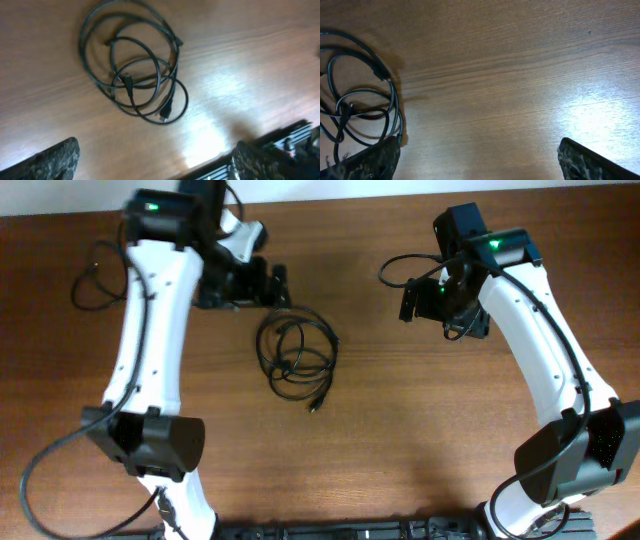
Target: Untangle cables
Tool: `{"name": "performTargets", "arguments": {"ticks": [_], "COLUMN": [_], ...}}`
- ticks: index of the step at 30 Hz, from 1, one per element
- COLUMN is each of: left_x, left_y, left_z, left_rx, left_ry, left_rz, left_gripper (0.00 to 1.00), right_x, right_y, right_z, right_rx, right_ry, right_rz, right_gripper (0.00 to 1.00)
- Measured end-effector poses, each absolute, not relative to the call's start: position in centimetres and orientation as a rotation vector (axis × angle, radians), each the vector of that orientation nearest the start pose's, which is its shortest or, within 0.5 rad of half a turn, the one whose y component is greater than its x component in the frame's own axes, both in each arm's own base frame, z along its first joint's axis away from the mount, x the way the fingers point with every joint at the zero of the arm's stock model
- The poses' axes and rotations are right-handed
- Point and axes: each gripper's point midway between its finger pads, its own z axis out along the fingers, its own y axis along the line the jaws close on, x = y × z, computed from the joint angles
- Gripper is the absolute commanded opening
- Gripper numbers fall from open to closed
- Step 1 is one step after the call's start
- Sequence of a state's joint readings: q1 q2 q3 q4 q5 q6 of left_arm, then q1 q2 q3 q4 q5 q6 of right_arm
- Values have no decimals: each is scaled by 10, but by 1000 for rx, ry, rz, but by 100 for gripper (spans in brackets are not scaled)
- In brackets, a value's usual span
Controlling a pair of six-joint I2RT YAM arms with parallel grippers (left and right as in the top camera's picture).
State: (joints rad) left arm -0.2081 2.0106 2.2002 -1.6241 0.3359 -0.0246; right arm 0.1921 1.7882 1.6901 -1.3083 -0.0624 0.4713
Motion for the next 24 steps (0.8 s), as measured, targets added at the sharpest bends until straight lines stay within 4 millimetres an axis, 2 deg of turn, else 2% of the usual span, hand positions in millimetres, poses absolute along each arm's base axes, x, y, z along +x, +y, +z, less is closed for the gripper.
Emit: {"name": "performTargets", "arguments": {"ticks": [3, 4, 5, 7, 9, 13, 14, 17, 18, 19, 22, 23, 24], "left_x": [368, 363, 359, 364, 368, 365, 361, 355, 355, 355, 352, 352, 359], "left_y": [-158, -164, -171, -185, -188, -169, -165, -160, -161, -161, -163, -163, -166], "left_z": [160, 145, 133, 122, 112, 82, 72, 60, 61, 60, 63, 70, 85], "left_rx": [365, 388, 414, 448, 387, 190, 165, 133, 128, 124, 170, 178, 186], "left_ry": [3097, 3126, 3140, 3101, 3102, 3167, 3184, 3210, 3206, 3206, 3212, 3215, 3193], "left_rz": [-543, -546, -545, -547, -514, -340, -311, -277, -278, -274, -265, -264, -272], "left_gripper": [97, 79, 78, 77, 77, 69, 63, 34, 29, 0, 0, 0, 0], "right_x": [358, 358, 358, 358, 358, 358, 358, 358, 358, 358, 358, 358, 358], "right_y": [80, 80, 80, 80, 80, 80, 80, 80, 80, 80, 80, 80, 80], "right_z": [165, 165, 165, 165, 165, 165, 165, 165, 165, 165, 165, 165, 165], "right_rx": [410, 411, 410, 411, 410, 409, 410, 409, 410, 410, 410, 410, 410], "right_ry": [2973, 2973, 2973, 2974, 2973, 2974, 2974, 2974, 2974, 2974, 2974, 2973, 2972], "right_rz": [166, 166, 166, 166, 166, 165, 165, 165, 165, 165, 165, 165, 166], "right_gripper": [98, 98, 98, 98, 99, 98, 98, 98, 98, 98, 98, 98, 98]}}
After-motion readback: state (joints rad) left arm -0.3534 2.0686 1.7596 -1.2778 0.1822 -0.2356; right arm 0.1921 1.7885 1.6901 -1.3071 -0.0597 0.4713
